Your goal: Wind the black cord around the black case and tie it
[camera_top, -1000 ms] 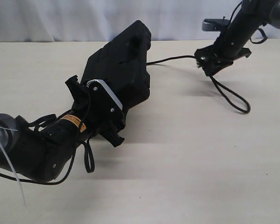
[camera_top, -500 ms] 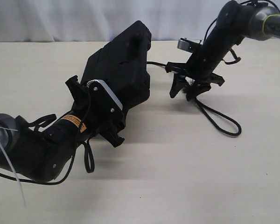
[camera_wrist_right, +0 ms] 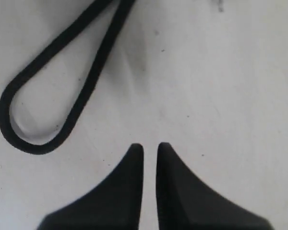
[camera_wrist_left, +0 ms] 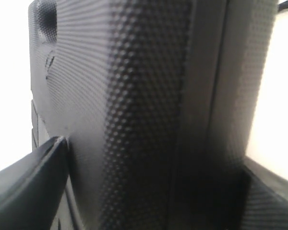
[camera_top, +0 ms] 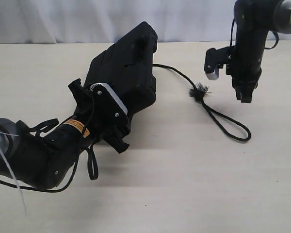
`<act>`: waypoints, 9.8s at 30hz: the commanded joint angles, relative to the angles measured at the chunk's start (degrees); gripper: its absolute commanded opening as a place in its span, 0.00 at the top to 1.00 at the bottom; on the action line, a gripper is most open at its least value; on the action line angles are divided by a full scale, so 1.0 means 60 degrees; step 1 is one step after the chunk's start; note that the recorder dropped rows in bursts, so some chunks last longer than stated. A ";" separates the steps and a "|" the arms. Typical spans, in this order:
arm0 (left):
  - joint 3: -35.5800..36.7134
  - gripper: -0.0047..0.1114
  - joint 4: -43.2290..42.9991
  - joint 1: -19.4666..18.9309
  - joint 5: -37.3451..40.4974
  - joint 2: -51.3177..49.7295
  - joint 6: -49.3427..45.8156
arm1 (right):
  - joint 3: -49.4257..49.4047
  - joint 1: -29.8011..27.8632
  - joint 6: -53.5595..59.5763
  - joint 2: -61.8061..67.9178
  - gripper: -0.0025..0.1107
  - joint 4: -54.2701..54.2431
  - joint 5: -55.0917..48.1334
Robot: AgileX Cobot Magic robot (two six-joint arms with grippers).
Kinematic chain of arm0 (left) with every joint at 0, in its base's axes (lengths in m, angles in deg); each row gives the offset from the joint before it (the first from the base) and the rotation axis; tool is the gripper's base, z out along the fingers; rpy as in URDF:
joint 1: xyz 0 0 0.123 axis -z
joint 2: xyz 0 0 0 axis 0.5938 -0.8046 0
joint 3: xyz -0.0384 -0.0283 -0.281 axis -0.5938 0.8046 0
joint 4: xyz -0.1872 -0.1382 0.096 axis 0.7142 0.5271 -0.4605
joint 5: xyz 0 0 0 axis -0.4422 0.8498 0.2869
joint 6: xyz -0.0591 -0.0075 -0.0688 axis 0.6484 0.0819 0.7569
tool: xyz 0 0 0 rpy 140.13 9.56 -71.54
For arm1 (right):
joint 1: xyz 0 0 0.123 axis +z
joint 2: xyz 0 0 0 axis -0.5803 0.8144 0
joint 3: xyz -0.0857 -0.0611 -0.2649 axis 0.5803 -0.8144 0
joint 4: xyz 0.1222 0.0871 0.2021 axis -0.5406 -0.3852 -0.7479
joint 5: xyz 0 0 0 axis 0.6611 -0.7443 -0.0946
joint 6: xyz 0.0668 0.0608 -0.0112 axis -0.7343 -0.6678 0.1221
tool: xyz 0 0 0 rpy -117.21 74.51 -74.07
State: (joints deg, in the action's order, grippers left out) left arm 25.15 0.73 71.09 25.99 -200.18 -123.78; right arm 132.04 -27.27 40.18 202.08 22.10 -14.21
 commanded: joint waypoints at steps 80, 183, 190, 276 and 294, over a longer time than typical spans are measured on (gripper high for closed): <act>0.0856 0.96 0.0393 0.0003 0.0154 0.0877 0.2036 | -0.2363 0.1630 0.6242 -0.0741 0.94 -0.6059 0.3926; 0.1586 0.25 -0.0493 0.0003 0.0262 0.1113 0.3292 | -0.2345 0.1408 -0.0541 -0.2602 0.94 -1.0164 0.3834; 0.1586 0.21 -0.0471 0.0003 0.1353 0.2218 0.3302 | -0.2345 0.1408 -0.0559 -0.2602 0.94 -1.0164 0.4040; -0.5077 0.96 1.3111 -0.6214 1.9180 0.0750 -0.6537 | -0.2345 0.2131 0.0208 -0.3964 0.53 -0.7738 0.2621; -0.5077 0.96 1.2994 -0.6214 1.9111 0.0750 -0.7223 | -0.2345 0.2877 -0.0046 -0.2308 0.94 -0.7349 0.5922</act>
State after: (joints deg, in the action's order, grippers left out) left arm -4.95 78.62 33.86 140.55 -195.86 -166.60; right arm 117.92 -10.02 40.18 188.31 -22.06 19.98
